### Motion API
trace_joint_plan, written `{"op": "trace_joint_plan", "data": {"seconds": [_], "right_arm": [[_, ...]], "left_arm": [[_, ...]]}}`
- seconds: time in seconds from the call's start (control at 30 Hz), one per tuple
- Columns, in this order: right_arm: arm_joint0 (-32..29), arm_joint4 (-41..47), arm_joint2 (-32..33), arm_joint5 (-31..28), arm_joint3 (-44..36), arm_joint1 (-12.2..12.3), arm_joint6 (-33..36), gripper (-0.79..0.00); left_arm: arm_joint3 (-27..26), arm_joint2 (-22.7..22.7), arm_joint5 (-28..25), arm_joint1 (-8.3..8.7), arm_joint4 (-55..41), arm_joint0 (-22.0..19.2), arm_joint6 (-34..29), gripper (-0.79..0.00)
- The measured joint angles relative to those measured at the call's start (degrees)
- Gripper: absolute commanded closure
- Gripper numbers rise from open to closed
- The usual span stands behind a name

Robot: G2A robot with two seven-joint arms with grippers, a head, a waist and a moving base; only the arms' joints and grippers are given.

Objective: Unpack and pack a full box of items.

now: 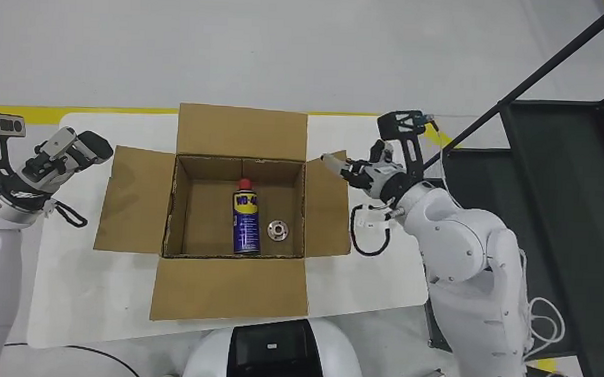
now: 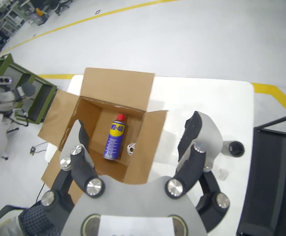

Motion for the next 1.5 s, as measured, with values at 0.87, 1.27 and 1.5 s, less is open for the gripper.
{"op": "trace_joint_plan", "data": {"seconds": [0.87, 1.27, 1.5], "right_arm": [[16.03, -4.56, -25.22, 14.57, 19.00, -3.59, 3.55, -0.785], [18.88, -1.21, -27.26, 15.87, 24.25, -4.69, 2.99, -0.785], [29.53, 1.05, -37.70, 19.93, 39.04, -8.48, 6.55, -0.785]], "left_arm": [[0.00, 0.00, 0.00, 0.00, 0.00, 0.00, 0.00, -0.785], [0.00, 0.00, 0.00, 0.00, 0.00, 0.00, 0.00, -0.785], [0.00, 0.00, 0.00, 0.00, 0.00, 0.00, 0.00, -0.785]]}}
